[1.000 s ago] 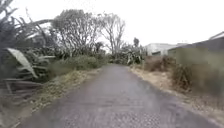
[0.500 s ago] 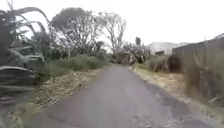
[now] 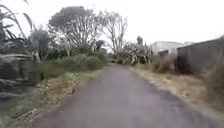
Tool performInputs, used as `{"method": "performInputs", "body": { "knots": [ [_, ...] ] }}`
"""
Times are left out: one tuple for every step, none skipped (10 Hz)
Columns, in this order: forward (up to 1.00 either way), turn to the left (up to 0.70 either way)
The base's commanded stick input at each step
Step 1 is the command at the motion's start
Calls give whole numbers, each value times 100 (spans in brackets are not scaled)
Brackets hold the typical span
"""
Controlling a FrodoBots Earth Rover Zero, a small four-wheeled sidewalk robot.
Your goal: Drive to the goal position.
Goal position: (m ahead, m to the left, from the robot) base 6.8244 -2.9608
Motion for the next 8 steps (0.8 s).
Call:
{"method": "performInputs", "body": {
  "knots": [
    [100, 0],
    [100, 0],
    [100, 0],
    [100, 0],
    [100, 0],
    [100, 0],
    [100, 0],
    [100, 0]
  ]
}}
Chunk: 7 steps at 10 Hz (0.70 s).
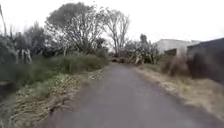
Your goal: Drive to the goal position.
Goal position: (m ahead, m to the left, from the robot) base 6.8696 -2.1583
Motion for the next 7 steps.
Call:
{"method": "performInputs", "body": {
  "knots": [
    [100, 0],
    [100, -1],
    [100, -5],
    [100, -8],
    [100, -12],
    [100, -40],
    [100, -40]
  ]
}}
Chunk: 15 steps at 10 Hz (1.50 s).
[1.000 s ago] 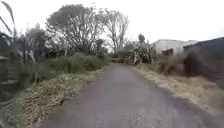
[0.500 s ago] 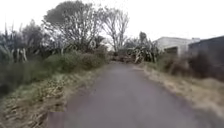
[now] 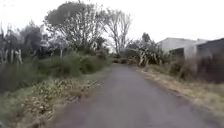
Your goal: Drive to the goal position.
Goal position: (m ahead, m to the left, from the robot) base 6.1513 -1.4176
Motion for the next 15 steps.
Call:
{"method": "performInputs", "body": {
  "knots": [
    [100, -40],
    [100, -40],
    [100, -40],
    [100, -40],
    [100, 0],
    [100, 0],
    [100, 0],
    [100, 0],
    [100, 0],
    [100, 0],
    [100, 0],
    [100, 0],
    [100, 0],
    [100, 0],
    [100, 0]
  ]
}}
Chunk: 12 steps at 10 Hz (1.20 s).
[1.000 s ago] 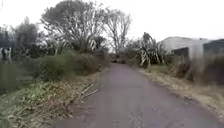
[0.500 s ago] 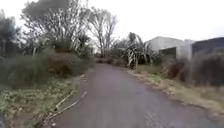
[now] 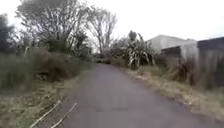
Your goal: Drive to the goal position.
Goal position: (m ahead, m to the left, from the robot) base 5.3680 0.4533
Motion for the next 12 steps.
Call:
{"method": "performInputs", "body": {
  "knots": [
    [100, 0],
    [100, 0],
    [100, 0],
    [100, 0],
    [100, 0],
    [100, 0],
    [100, 0],
    [100, 0],
    [100, 0],
    [100, 0],
    [100, 0],
    [100, 0]
  ]
}}
